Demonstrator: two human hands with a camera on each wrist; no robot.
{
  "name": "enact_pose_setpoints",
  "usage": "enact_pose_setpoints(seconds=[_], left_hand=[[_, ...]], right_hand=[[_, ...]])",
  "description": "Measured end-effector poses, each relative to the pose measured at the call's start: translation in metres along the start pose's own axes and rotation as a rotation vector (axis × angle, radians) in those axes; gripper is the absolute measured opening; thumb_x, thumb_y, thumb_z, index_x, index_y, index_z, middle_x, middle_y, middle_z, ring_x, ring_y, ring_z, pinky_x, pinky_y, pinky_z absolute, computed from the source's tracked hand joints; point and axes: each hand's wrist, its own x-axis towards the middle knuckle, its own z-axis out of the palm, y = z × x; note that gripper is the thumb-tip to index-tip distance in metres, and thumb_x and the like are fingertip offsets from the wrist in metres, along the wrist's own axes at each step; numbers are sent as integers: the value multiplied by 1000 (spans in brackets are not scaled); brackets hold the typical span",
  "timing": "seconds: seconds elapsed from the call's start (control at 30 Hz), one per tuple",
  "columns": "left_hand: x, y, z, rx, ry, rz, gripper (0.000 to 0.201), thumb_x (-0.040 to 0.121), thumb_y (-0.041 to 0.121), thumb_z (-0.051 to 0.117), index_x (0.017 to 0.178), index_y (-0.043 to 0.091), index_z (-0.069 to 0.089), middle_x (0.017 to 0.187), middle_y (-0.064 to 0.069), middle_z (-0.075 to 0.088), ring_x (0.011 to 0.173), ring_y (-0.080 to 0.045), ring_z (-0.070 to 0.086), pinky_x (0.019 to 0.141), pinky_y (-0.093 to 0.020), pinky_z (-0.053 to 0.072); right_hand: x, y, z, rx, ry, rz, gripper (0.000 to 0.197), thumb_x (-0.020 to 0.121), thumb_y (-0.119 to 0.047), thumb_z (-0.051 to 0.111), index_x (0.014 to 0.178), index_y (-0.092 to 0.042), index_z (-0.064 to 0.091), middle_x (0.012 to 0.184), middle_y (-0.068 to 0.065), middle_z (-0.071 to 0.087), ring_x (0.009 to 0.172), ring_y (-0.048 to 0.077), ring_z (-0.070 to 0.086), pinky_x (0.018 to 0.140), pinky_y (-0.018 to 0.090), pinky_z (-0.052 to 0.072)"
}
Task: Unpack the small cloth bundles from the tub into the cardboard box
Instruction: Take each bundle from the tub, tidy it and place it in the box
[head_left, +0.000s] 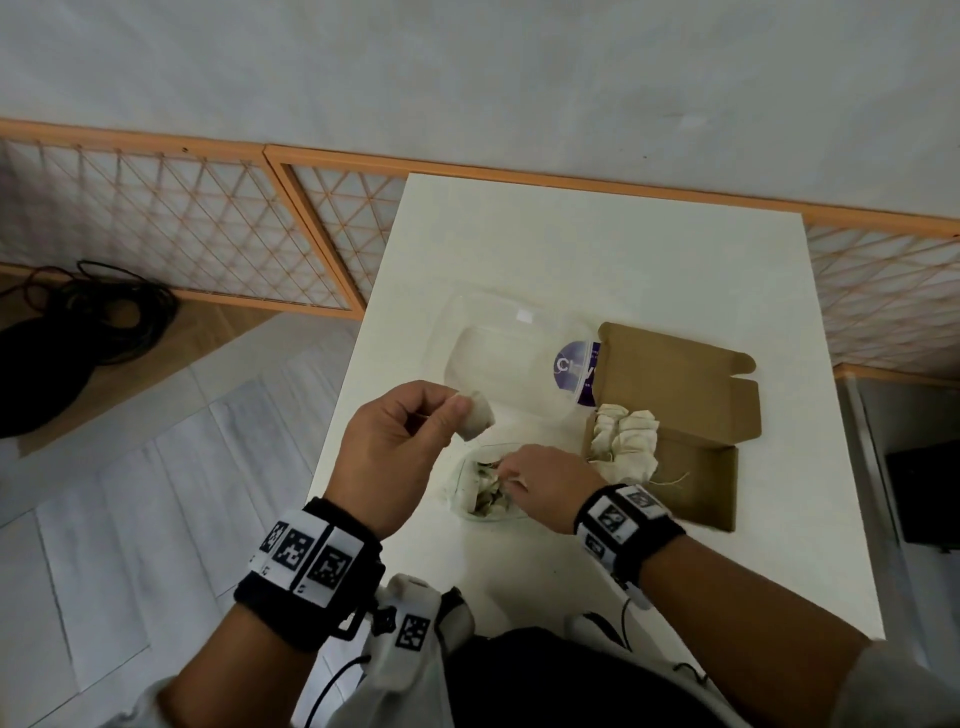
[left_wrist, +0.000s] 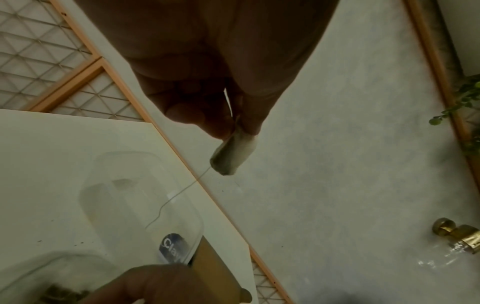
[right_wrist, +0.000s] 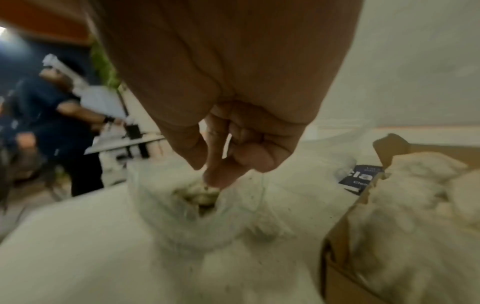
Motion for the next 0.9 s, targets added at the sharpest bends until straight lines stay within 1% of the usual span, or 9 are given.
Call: enact_pose_setpoints(seconds=[0.07,0.13,0.27,0.37,0.47,0.57,0.7,0.8,0.9], left_hand=[[-2,-3,-2,-3,6,-15,16,101,22,67,90,17,78,92,0,81,89,-24,72,80,-31,56],[-6,-3,-2,-7,-2,-21,16,100,19,67,88,17,78,90,2,81,83,-15,71,77,-23,54],[-12,-5,-2,-14,-25,-59,17,100,17,67,87,18,78,90,2,81,86,-9,73,77,-18,51],[-14,-6,-2,-4,-35,-82,18,101,18,67,86,18,77,90,3,81,88,-7,73,78,-17,51],[-14,-6,-2,41,-33,-99,17,101,21,67,87,18,77,90,7,81,79,-1,69,75,-16,51],[-12,-6,-2,91,-37,-107,18,101,23,67,87,19,76,89,11,80,72,0,64,73,-20,53],[-11,-5,1,89,-37,-128,17,101,23,67,87,18,76,88,15,79,74,3,66,74,-15,51],[-11,-6,4,94,-100,-151,17,99,35,68,92,23,77,99,10,80,94,-15,73,89,-38,59],[-12,-2,9,81,-128,-154,17,97,37,72,90,22,74,105,11,77,96,-12,74,91,-42,58]], right_hand=[[9,0,13,-220,11,21,23,106,-26,47,121,-18,63,120,4,55,93,29,65,71,35,44],[14,-2,19,-329,45,51,19,105,-21,48,117,-16,61,118,6,52,89,28,65,67,36,43],[23,-1,22,-410,18,110,21,104,-14,46,117,-14,61,119,9,51,99,29,65,80,41,55],[23,1,17,-380,42,121,22,104,-13,45,116,-13,63,118,9,52,101,30,63,81,41,52],[12,3,5,-196,89,151,14,104,-18,49,108,-15,63,115,5,50,100,27,60,75,36,45],[-9,4,-12,68,215,152,11,104,-28,56,101,-23,65,109,-5,52,93,16,59,77,30,47],[-36,-5,-43,471,284,129,9,100,-30,64,91,-29,64,89,-14,65,72,4,60,69,22,45],[-54,-14,-68,678,292,87,9,101,-26,66,92,-25,65,77,-14,69,71,9,65,67,21,49],[-72,-22,-90,857,319,63,7,102,-19,66,97,-14,65,75,-5,70,68,15,68,66,20,53]])
